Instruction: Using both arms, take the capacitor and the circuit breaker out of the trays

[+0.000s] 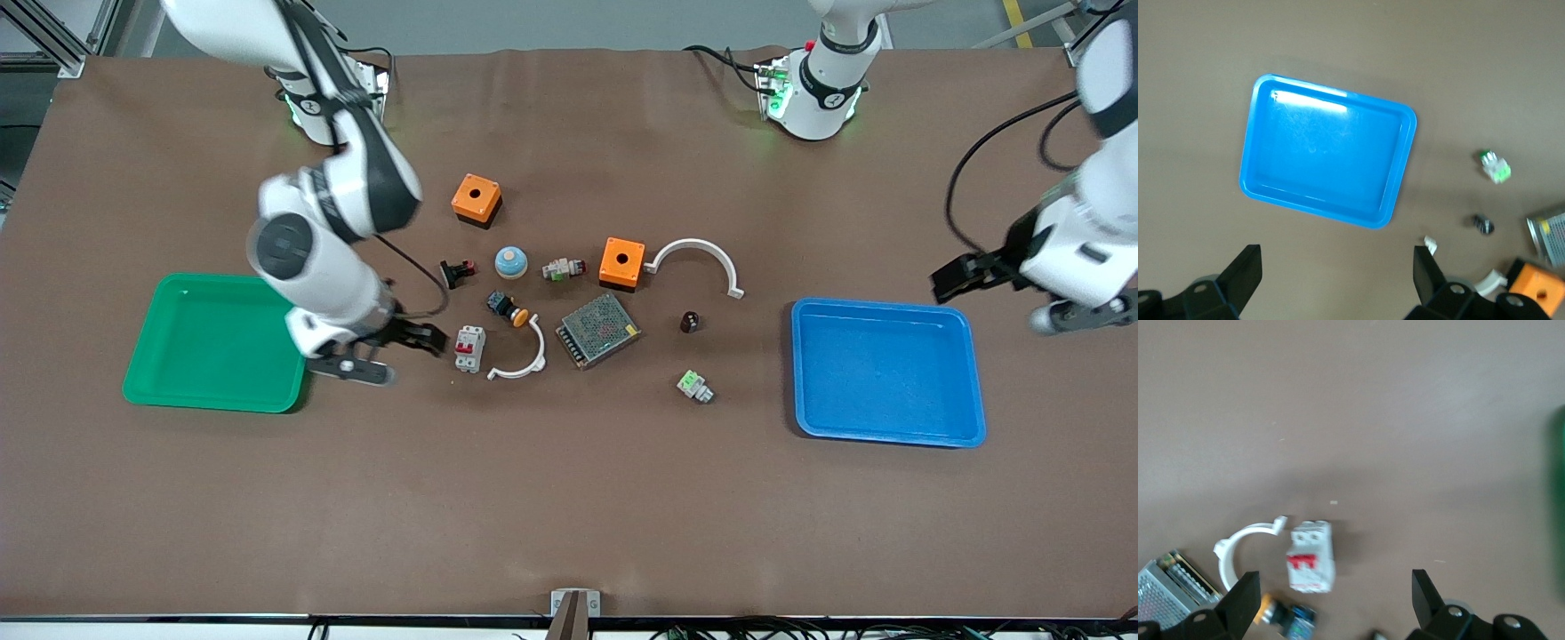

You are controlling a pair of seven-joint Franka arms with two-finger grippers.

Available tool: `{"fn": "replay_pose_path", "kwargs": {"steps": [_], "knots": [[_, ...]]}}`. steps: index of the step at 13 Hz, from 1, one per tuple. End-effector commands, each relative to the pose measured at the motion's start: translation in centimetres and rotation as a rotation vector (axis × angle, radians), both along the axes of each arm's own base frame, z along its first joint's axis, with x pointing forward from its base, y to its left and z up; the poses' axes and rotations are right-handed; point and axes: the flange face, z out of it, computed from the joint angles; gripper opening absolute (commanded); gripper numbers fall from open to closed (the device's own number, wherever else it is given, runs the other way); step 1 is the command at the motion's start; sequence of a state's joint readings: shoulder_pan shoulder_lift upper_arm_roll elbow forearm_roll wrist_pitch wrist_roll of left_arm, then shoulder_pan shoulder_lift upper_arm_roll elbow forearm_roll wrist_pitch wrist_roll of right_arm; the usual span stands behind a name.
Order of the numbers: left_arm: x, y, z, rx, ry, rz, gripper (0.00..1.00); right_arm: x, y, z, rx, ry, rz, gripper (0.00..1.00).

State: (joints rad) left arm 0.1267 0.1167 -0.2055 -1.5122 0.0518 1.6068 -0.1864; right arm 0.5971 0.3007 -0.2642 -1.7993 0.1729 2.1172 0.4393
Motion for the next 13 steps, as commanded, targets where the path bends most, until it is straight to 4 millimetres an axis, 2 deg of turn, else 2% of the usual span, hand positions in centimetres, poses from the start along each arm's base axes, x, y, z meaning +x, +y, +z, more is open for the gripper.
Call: {"fn": "replay_pose_path", "kwargs": {"steps": [1,2,3,4,5,7,10,12,13], "knots": [[-2.5,2.1,3.0,-0.03,0.0,-0.072,1.0,-0.8,-7.8,6.2,-0.012,-0.004,0.103,1.0],[-3.0,2.0,3.7,-0.017,-0.011,-0.086,1.0,-0.8,-9.4,8.1,-0.011,0.015,0.119,1.0],[-3.2,2.4,4.0,-0.011,-0.014,-0.08,1.0,-0.8,-10.0,9.9,-0.018,0.05,0.127,1.0],[-3.3,2.4,4.1,-0.011,-0.016,-0.082,1.0,-0.3,-12.4,12.2,-0.022,0.066,0.105,1.0],[-3.4,2.4,4.2,-0.009,-0.017,-0.08,1.0,-0.1,-13.9,14.2,-0.022,0.069,0.142,1.0],[-4.8,2.5,4.1,-0.008,0.012,-0.085,1.0,0.1,-15.4,18.4,-0.022,0.019,0.256,1.0],[-5.2,1.7,4.3,-0.021,0.018,-0.075,1.0,0.0,-18.0,22.4,-0.062,-0.019,0.391,1.0],[-5.3,1.4,4.3,-0.02,0.017,-0.067,1.0,-0.1,-20.0,23.1,-0.084,-0.02,0.461,1.0],[-5.3,0.9,4.3,-0.02,0.017,-0.072,1.0,-0.2,-22.1,23.4,-0.092,-0.026,0.494,1.0]]}}
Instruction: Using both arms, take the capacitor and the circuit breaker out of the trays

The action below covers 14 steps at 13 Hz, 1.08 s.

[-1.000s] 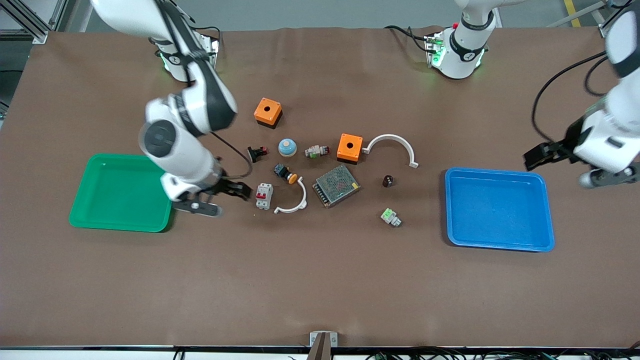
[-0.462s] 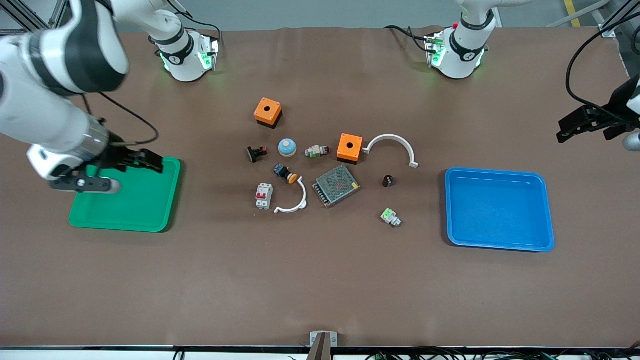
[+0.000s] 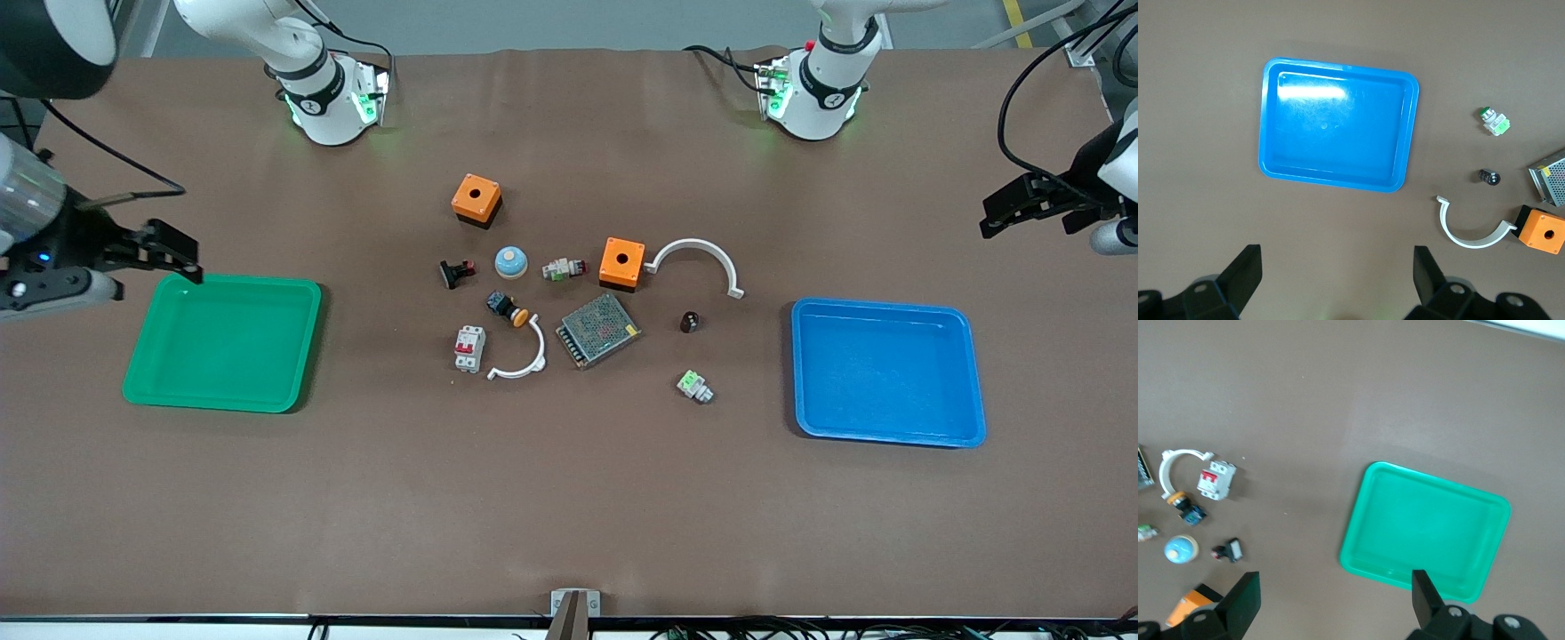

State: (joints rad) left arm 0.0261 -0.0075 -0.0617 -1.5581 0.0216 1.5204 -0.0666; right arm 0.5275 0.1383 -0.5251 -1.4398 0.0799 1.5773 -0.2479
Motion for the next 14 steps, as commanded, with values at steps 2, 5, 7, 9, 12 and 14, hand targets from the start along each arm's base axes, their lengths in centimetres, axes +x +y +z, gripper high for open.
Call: {"fn": "replay_pose_path", "kwargs": {"steps": [2,5,7,9,12,14], "knots": [[-1.0,-1.3,0.3,-0.011,0.004,0.007,1.0,-0.1,-6.6,0.8,-0.021,-0.015,0.092,1.0],[-1.2,-1.6,0.2,-0.009,0.019,0.003,1.0,-0.5,-9.1,1.1,-0.036,-0.015,0.086,1.0],[-1.2,-2.0,0.2,-0.009,0.019,-0.005,1.0,-0.7,-10.6,1.3,-0.03,-0.022,0.069,1.0],[-1.3,-1.9,0.2,-0.009,0.022,-0.003,1.0,-0.6,-10.5,2.3,-0.032,-0.043,0.048,1.0],[-1.2,-1.9,0.3,-0.009,0.019,-0.003,1.0,-0.2,-8.3,3.1,-0.009,-0.066,-0.151,1.0],[-1.2,-1.9,0.3,-0.009,0.016,-0.003,1.0,0.0,-6.9,3.4,-0.008,-0.072,-0.145,1.0]]}}
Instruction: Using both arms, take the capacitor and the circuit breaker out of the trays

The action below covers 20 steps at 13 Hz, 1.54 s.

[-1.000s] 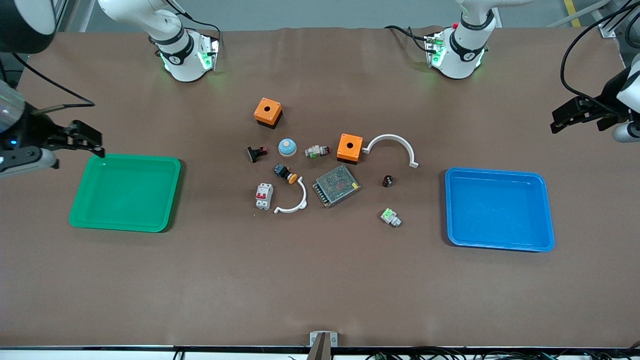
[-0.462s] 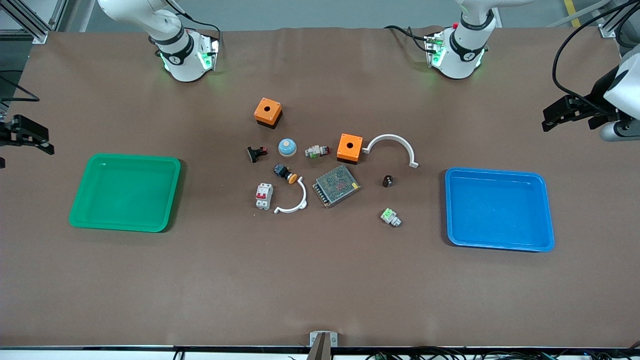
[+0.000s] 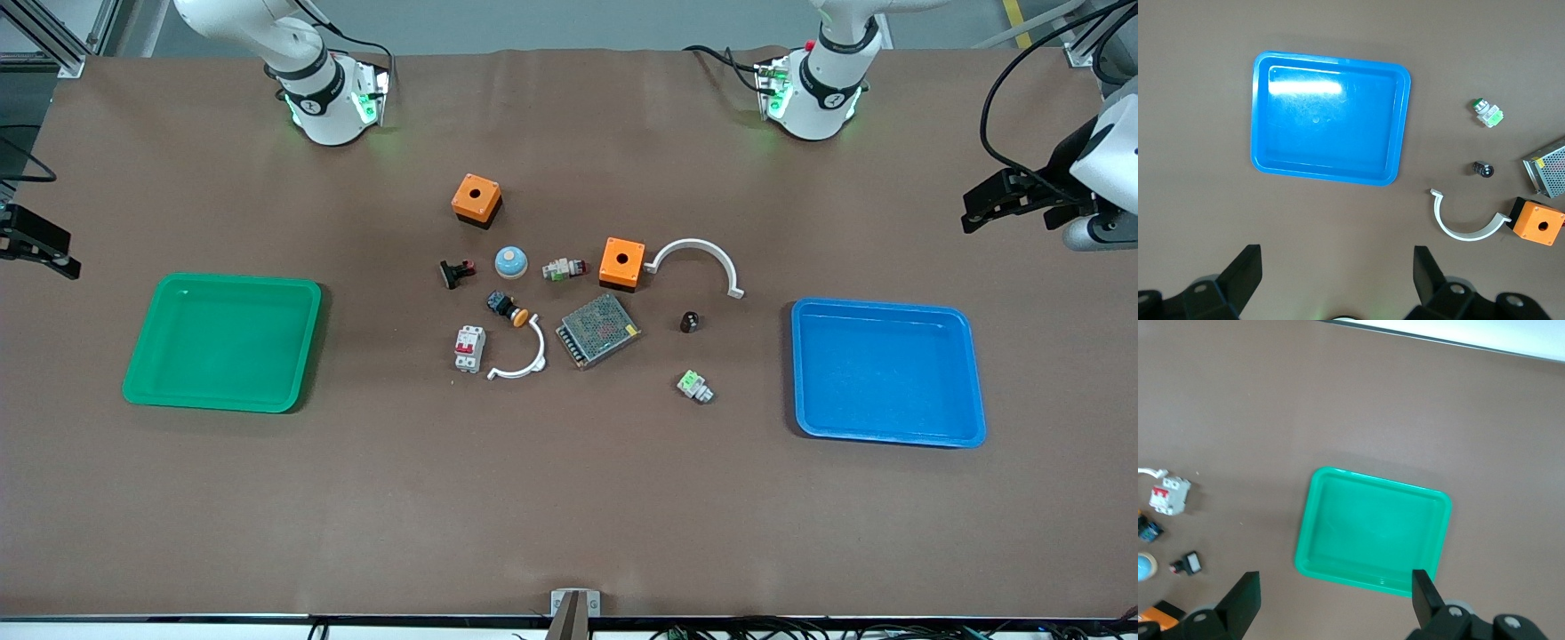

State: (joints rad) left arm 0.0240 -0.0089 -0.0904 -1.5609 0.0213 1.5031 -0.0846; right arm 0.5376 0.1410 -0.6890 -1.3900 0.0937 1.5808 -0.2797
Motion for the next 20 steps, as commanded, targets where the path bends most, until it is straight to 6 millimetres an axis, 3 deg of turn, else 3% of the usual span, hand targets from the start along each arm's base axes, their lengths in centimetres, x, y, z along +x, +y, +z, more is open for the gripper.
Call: {"fn": "replay_pose_path", "kwargs": {"steps": [1,9,12,16,18,20], "knots": [[-0.8,-0.2,0.6,-0.011,-0.005,0.008,1.0,0.3,1.2,0.4,0.005,-0.009,-0.027,1.0],[-0.7,-0.3,0.7,-0.013,-0.011,0.004,1.0,0.4,0.6,0.5,0.006,-0.017,-0.039,1.0],[-0.8,-0.2,1.0,-0.014,-0.017,0.006,1.0,1.0,0.7,-0.4,0.044,-0.006,-0.018,1.0],[-0.4,0.0,1.4,-0.015,-0.026,-0.008,1.0,1.1,-1.0,0.0,0.087,-0.026,-0.013,1.0],[-0.2,0.0,1.1,-0.013,-0.022,-0.008,1.0,1.3,-0.6,-0.1,0.084,-0.027,-0.006,1.0],[0.1,0.1,1.5,-0.011,-0.031,-0.002,1.0,0.3,0.0,0.8,0.066,-0.057,0.002,1.0]]}}
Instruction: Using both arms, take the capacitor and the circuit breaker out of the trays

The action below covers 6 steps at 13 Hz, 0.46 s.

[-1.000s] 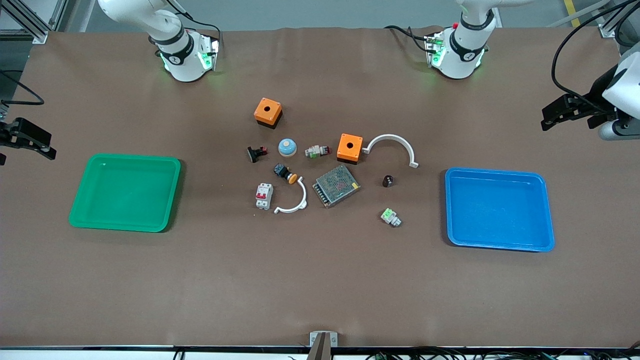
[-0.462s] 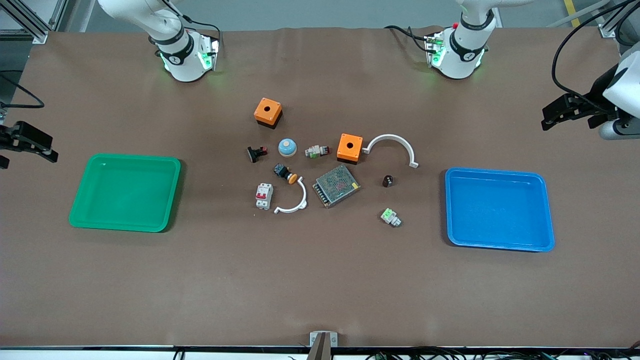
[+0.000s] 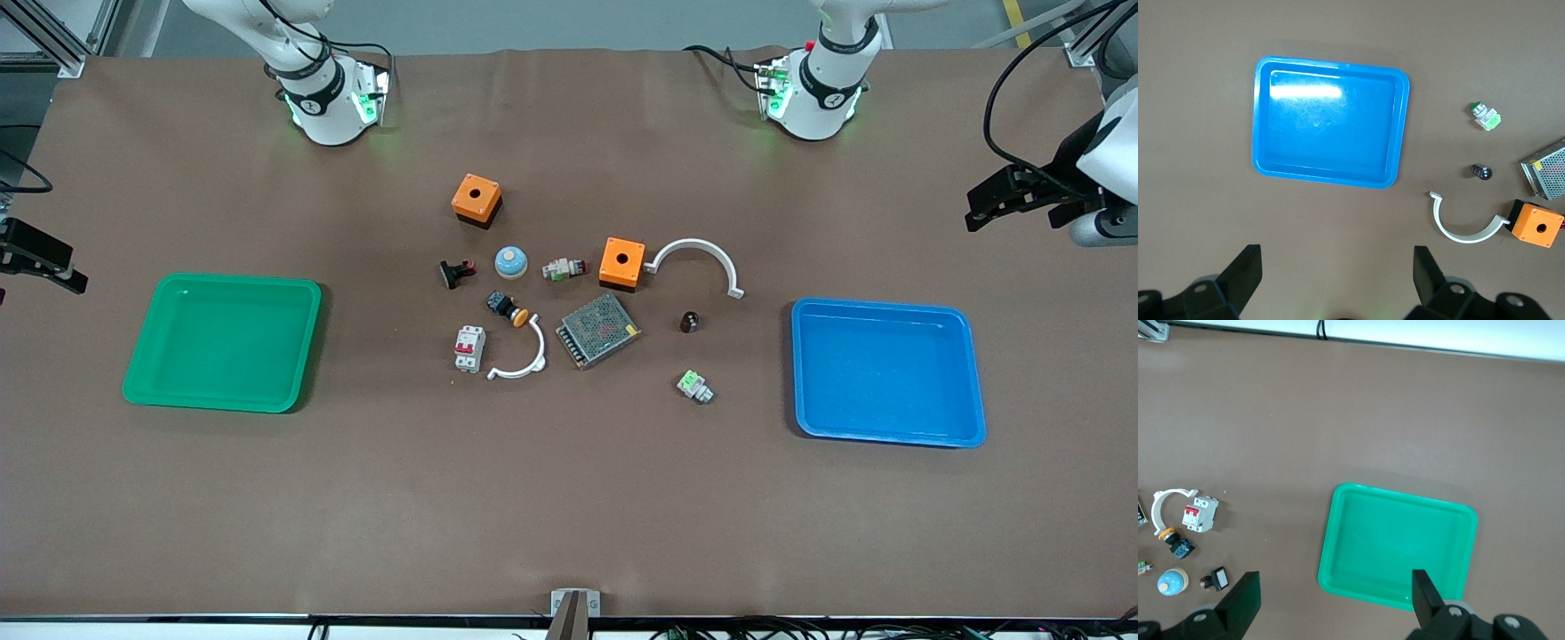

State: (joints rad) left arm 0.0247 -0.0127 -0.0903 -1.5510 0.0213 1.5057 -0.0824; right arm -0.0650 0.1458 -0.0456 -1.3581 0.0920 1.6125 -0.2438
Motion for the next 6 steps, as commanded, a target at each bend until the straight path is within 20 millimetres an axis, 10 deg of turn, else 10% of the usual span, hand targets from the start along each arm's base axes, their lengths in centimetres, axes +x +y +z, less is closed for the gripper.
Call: {"fn": "replay_pose_path", "kwargs": {"steps": [1,6], "knots": [[0.1,0.0,0.8,-0.012,-0.013,-0.002,1.0,-1.2,1.2,0.9,-0.014,-0.016,0.01,1.0],[0.1,-0.5,0.7,-0.015,-0.01,-0.002,1.0,-2.2,2.6,2.3,-0.019,-0.035,0.033,1.0]]}}
